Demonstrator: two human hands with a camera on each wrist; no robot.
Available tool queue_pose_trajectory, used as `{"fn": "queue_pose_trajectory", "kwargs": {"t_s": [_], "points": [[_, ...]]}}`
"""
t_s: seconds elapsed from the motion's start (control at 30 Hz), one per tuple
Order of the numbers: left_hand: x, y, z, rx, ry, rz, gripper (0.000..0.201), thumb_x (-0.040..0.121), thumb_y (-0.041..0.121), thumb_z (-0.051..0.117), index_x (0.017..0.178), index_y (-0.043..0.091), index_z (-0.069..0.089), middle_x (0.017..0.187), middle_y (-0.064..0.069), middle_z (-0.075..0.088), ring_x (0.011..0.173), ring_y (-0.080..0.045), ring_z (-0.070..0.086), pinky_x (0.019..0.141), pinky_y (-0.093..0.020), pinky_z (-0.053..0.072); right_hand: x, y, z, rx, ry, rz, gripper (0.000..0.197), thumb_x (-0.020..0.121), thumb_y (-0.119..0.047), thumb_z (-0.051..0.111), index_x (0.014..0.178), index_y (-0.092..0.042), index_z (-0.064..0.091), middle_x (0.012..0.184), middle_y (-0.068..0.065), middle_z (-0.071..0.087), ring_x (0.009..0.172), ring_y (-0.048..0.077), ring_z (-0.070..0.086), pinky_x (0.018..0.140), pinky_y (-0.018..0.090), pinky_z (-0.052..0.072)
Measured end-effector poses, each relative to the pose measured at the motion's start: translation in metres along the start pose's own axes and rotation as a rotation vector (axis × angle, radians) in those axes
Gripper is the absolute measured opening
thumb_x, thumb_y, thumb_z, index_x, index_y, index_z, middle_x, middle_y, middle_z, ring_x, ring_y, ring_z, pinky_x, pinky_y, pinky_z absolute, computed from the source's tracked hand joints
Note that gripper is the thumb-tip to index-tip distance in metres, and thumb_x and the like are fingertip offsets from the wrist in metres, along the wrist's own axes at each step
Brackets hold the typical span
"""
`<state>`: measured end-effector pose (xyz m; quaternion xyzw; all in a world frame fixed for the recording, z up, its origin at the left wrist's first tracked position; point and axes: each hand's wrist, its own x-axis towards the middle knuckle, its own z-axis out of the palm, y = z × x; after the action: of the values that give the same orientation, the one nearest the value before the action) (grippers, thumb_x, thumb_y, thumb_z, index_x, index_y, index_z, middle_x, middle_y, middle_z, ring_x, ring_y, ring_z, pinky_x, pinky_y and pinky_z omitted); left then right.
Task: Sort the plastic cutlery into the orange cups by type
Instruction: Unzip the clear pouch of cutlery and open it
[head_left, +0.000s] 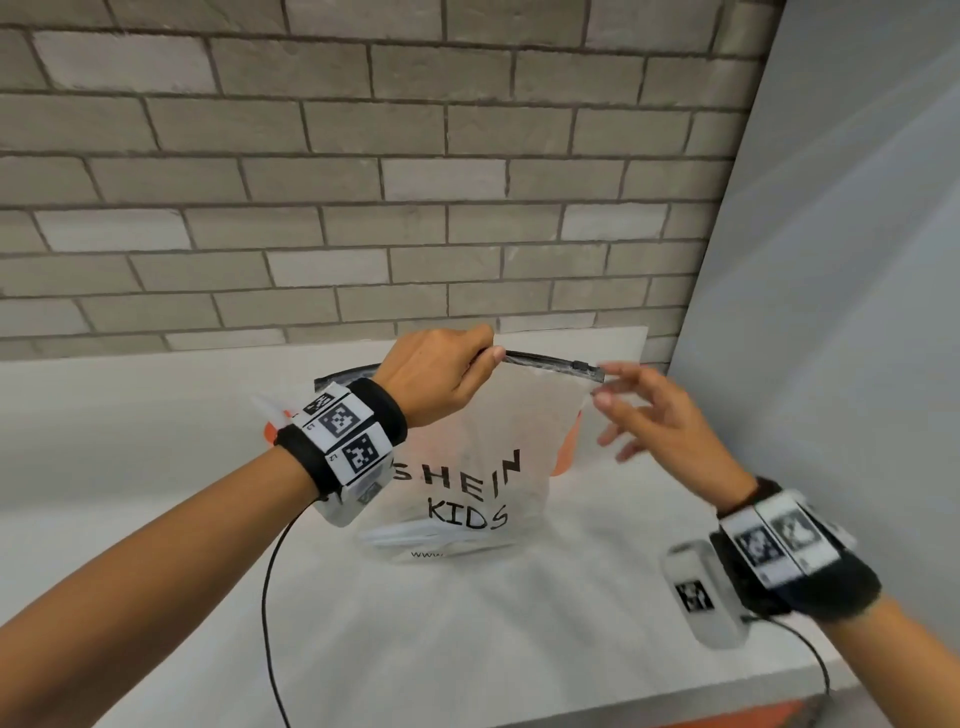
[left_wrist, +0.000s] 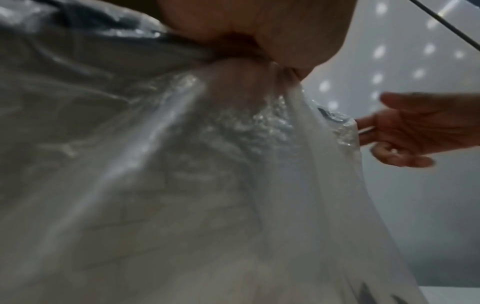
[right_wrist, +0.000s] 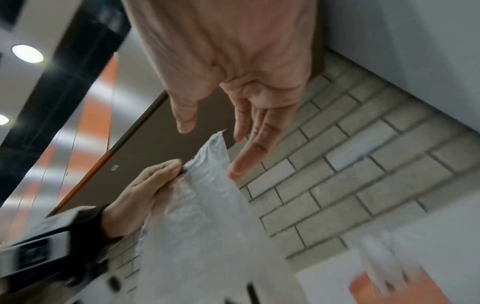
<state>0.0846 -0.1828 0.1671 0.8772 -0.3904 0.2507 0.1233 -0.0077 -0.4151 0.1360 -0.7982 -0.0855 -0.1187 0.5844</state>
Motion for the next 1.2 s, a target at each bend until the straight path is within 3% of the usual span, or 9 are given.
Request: {"fn": "queue_pose_trajectory", "kwargs": {"t_s": [0.1,0.23,0.37,0.47,0.57,0.67,0.73,0.93,1.2], "points": [[-0.001,0.002,0.000,-0.016,0.004,-0.014,0.044,0.086,0.049,0.011,0.079,0.018,0.041,0.049,0.010,0.029,0.042,-0.005,0.026,0.044,-0.022,0.017,0.023,-0.015,0.006,0.096,0.029,0.000,0.007,0.089,-0.013,0.057,0.091,-0.018,0.062,0.090,-0.001,0.064,0.051,0.011,0.067,0.049,0.021,0.055],[0.002,0.008,-0.001,-0.024,0.002,-0.047,0.046,0.086,0.050,0.015,0.081,0.017,0.047,0.053,0.010,0.034,0.045,-0.007,0.032,0.045,-0.022,0.020,0.032,-0.009,0.008,0.235,0.068,0.019,0.013,0.090,-0.005,0.055,0.080,-0.009,0.062,0.061,-0.002,0.070,0.051,0.011,0.069,0.053,0.020,0.057],[0.009,0.033,0.003,-0.009,-0.093,-0.017,0.032,0.096,0.040,0.036,0.106,0.016,0.054,0.088,0.002,0.060,0.072,-0.017,0.053,0.060,-0.028,0.040,0.036,-0.004,0.010,0.313,0.065,-0.015,0.008,0.085,-0.006,0.059,0.090,-0.011,0.064,0.065,-0.001,0.073,0.060,0.011,0.072,0.057,0.018,0.058],[0.017,0.052,0.008,-0.058,-0.067,-0.017,0.031,0.095,0.040,0.040,0.116,0.019,0.053,0.109,0.001,0.063,0.089,-0.019,0.060,0.066,-0.029,0.042,0.038,-0.004,0.006,0.406,0.003,-0.024,0.053,0.063,-0.030,0.077,0.110,-0.015,0.058,0.073,0.001,0.075,0.073,0.012,0.073,0.063,0.019,0.057],[0.025,0.061,0.011,-0.127,-0.015,-0.053,0.030,0.093,0.040,0.046,0.113,0.019,0.056,0.108,0.001,0.061,0.091,-0.019,0.061,0.069,-0.032,0.047,0.038,-0.003,0.006,0.404,0.003,-0.046,0.090,0.043,-0.051,0.087,0.119,-0.017,0.052,0.073,0.000,0.075,0.075,0.011,0.072,0.065,0.020,0.057],[0.028,0.068,0.011,-0.115,0.005,-0.091,0.024,0.094,0.034,0.047,0.108,0.017,0.056,0.107,0.000,0.058,0.092,-0.021,0.059,0.070,-0.033,0.045,0.039,-0.002,0.009,0.329,0.036,-0.076,0.060,0.078,-0.020,0.071,0.130,-0.010,0.044,0.068,-0.006,0.074,0.071,0.006,0.072,0.064,0.018,0.058],[0.029,0.069,0.010,-0.061,0.003,-0.103,0.022,0.096,0.031,0.044,0.109,0.016,0.054,0.110,-0.001,0.056,0.095,-0.021,0.057,0.067,-0.030,0.038,0.040,-0.001,0.011,0.270,0.104,-0.096,0.044,0.088,0.002,0.054,0.130,-0.008,0.045,0.065,-0.008,0.073,0.067,0.004,0.071,0.063,0.016,0.057],[0.001,0.026,-0.008,-0.006,0.017,-0.225,0.021,0.097,0.030,0.042,0.108,0.016,0.053,0.107,0.000,0.056,0.083,-0.011,0.047,0.069,-0.022,0.032,0.048,0.013,0.009,0.240,0.233,-0.111,0.027,0.090,0.007,0.050,0.111,-0.007,0.058,0.063,-0.007,0.073,0.068,0.004,0.071,0.064,0.013,0.055],[-0.081,-0.055,-0.031,0.048,-0.021,-0.475,0.013,0.094,0.025,0.049,0.100,0.014,0.054,0.092,-0.004,0.063,0.073,-0.020,0.051,0.061,-0.028,0.035,0.058,0.013,0.017,0.261,0.233,-0.124,0.026,0.089,0.007,0.051,0.094,-0.016,0.064,0.067,-0.008,0.074,0.070,0.005,0.072,0.064,0.012,0.055]]}}
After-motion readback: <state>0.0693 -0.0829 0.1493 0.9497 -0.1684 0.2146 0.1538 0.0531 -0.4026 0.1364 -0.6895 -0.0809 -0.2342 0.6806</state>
